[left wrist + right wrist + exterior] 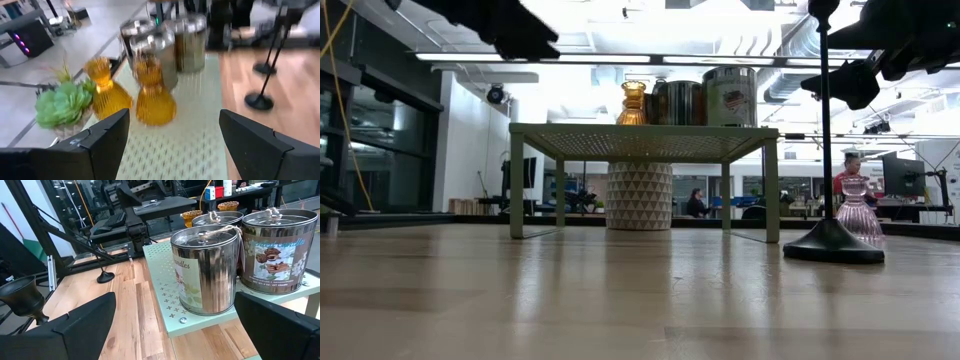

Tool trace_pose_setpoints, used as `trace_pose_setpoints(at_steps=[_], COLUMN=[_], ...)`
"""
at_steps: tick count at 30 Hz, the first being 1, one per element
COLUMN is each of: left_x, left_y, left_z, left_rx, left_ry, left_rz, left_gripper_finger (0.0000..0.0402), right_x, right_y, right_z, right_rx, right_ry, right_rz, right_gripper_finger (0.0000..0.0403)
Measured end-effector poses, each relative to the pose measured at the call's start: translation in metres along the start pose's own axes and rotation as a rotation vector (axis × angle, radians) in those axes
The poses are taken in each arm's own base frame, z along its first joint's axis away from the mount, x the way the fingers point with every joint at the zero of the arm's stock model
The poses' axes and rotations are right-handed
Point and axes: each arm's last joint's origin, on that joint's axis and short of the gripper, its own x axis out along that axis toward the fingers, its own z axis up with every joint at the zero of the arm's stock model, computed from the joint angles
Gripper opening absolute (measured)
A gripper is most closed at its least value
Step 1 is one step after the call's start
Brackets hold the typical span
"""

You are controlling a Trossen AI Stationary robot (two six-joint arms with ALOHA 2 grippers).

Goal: Pick & Place candle stick holders
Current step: Put the pink glass candle holder on the shelf

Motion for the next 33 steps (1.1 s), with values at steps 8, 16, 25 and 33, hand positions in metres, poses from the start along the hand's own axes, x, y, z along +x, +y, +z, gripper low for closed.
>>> trace_pose_setpoints(at_steps=[8,16,25,33], left_x=[-0.015,-0.032,-0.035,-0.035], left_y=[0.006,0.011,0.012,0.013], left_z=[0.012,0.016,0.017,0.017], left_rx=[-0.090,-0.155,-0.165,-0.218], left_ry=[-0.121,-0.181,-0.192,-0.196], left_rz=[0.117,0.226,0.251,0.256], left_gripper_finger=[0.0303,0.0303,0.0303,0.0303], right_x=[0.000,0.000,0.000,0.000], right_y=[-0.004,-0.005,-0.003,-0.006], right_z=[0.001,0.001,0.003,0.007], right_rx=[-0.036,-0.127,0.105,0.263], right_ry=[-0.031,-0.028,-0.058,-0.124], right_rz=[-0.141,-0.162,-0.121,-0.183], right_gripper_finger=[0.0400,0.0400,0.0400,0.0400])
